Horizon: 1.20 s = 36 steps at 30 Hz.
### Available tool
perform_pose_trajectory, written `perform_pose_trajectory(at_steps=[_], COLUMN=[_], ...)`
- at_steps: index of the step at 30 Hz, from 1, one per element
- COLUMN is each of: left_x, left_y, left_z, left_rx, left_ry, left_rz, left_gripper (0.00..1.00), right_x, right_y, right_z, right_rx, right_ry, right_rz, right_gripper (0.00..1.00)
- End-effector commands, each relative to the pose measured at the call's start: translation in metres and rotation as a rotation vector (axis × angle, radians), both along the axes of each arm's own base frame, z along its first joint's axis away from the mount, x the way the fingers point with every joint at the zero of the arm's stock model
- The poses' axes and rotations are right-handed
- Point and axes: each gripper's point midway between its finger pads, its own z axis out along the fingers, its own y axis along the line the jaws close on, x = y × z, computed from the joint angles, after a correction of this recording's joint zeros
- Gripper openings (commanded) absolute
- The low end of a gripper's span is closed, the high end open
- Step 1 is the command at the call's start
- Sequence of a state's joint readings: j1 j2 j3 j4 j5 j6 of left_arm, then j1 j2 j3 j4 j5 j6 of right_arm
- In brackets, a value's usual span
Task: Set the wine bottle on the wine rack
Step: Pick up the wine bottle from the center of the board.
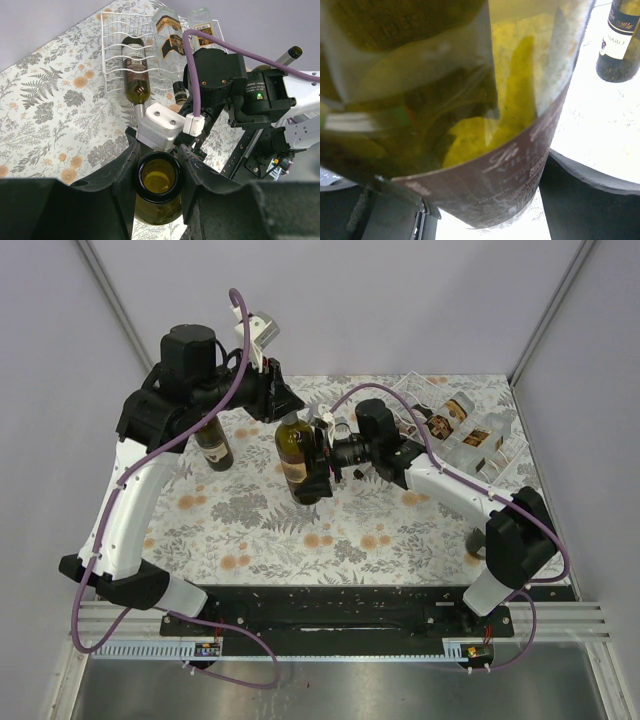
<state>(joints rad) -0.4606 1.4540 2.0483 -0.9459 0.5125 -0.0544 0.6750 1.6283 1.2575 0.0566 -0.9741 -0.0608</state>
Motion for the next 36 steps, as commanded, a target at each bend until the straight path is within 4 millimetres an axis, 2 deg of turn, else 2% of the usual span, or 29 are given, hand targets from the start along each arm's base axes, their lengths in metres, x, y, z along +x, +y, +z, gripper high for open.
perform_pose_trajectory(at_steps=[1, 4, 6, 8, 15, 17, 20, 21, 24, 29, 32, 36], left_x=[-0.019, -0.018, -0.019, -0.019, -0.021, -0.020, -0.020, -0.020, -0.020, -0.016, -0.016, -0.017], left_y=[-0.007, -0.008, -0.008, -0.007, 0.000, 0.003, 0.008, 0.009, 0.011, 0.015, 0.019, 0.022], left_z=[0.050, 0.049, 0.049, 0.050, 0.050, 0.048, 0.045, 0.044, 0.035, 0.021, 0.019, 0.018], left_rx=[-0.147, -0.149, -0.150, -0.148, -0.132, -0.122, -0.102, -0.092, -0.059, 0.002, 0.026, 0.044], left_ry=[-0.119, -0.113, -0.114, -0.121, -0.152, -0.165, -0.182, -0.185, -0.185, -0.204, -0.220, -0.237], left_rz=[-0.055, -0.059, -0.062, -0.056, -0.042, -0.037, -0.030, -0.030, -0.038, -0.044, -0.033, -0.030], left_gripper=[0.00, 0.00, 0.00, 0.00, 0.00, 0.00, 0.02, 0.09, 0.21, 0.33, 0.48, 0.63], right_x=[-0.006, -0.008, -0.009, -0.011, -0.015, -0.016, -0.015, -0.016, -0.016, -0.016, -0.016, -0.016], right_y=[0.007, 0.008, 0.008, 0.008, 0.004, 0.002, -0.003, -0.005, -0.012, -0.023, -0.029, -0.034], right_z=[0.015, 0.018, 0.021, 0.021, 0.024, 0.026, 0.028, 0.030, 0.031, 0.036, 0.035, 0.033], right_rx=[0.074, 0.079, 0.083, 0.081, 0.068, 0.063, 0.046, 0.045, 0.018, -0.003, -0.031, -0.051], right_ry=[-0.030, 0.001, 0.000, 0.002, 0.004, -0.025, -0.036, -0.051, -0.058, -0.087, -0.106, -0.124], right_rz=[0.039, 0.047, 0.054, 0.065, 0.078, 0.078, 0.068, 0.066, 0.058, 0.047, 0.041, 0.031], right_gripper=[0.89, 0.82, 0.71, 0.60, 0.09, 0.00, 0.00, 0.00, 0.00, 0.00, 0.00, 0.00])
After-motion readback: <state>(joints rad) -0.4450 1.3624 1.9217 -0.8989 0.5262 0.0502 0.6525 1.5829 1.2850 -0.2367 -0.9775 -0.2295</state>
